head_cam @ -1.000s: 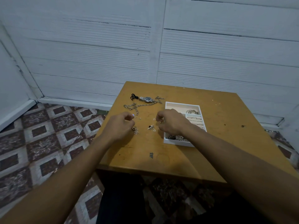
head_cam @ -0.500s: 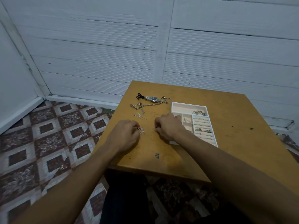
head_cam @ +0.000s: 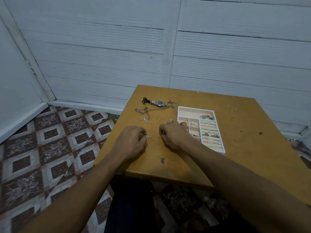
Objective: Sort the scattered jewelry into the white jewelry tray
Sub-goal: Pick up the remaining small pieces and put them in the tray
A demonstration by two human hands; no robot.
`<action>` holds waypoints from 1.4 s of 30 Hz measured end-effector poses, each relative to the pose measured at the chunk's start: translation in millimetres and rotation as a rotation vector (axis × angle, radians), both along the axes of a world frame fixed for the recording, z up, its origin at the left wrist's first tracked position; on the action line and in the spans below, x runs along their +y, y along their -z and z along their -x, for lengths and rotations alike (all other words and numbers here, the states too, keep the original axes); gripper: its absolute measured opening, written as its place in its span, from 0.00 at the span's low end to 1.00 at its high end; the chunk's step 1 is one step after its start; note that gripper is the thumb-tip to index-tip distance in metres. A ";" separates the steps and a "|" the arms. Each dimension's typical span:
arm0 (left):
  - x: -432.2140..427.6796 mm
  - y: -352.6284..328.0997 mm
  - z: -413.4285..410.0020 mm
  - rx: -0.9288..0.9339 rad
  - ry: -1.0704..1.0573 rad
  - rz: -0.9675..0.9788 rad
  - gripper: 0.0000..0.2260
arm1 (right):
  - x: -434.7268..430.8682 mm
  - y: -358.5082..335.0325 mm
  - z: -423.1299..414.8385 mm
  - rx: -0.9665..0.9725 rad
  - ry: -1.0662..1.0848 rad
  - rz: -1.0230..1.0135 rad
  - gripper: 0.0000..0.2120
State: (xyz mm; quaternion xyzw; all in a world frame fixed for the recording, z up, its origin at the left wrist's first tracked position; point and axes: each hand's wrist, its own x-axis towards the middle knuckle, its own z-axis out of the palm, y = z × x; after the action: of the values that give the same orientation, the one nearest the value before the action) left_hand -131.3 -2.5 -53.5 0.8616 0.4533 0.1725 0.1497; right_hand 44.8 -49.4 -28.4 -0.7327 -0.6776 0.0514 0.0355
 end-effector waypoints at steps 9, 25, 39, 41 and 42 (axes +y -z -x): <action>-0.5 -2.2 -4.1 -0.094 -0.005 0.036 0.13 | 0.3 -34.5 -1.2 0.285 -0.012 -0.073 0.09; -36.7 -34.2 -59.5 -1.253 -0.158 1.000 0.17 | -40.2 -106.2 -17.8 0.556 -0.068 -0.097 0.07; -63.9 -47.5 -90.9 -1.266 0.050 1.427 0.27 | -64.7 -116.2 -35.1 0.507 -0.018 -0.121 0.11; -68.1 -49.3 -91.2 -1.256 0.057 1.456 0.28 | -65.6 -114.7 -38.3 0.505 -0.004 -0.116 0.11; -71.0 -50.2 -90.7 -1.253 0.056 1.468 0.28 | -66.4 -113.9 -39.8 0.508 -0.001 -0.116 0.10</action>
State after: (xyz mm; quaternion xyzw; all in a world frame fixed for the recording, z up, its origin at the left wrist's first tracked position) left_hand -40.6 -73.4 -3.4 0.3152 0.2653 0.2710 0.8700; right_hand 84.6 -115.8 85.5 -0.6927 -0.6493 0.1949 0.2462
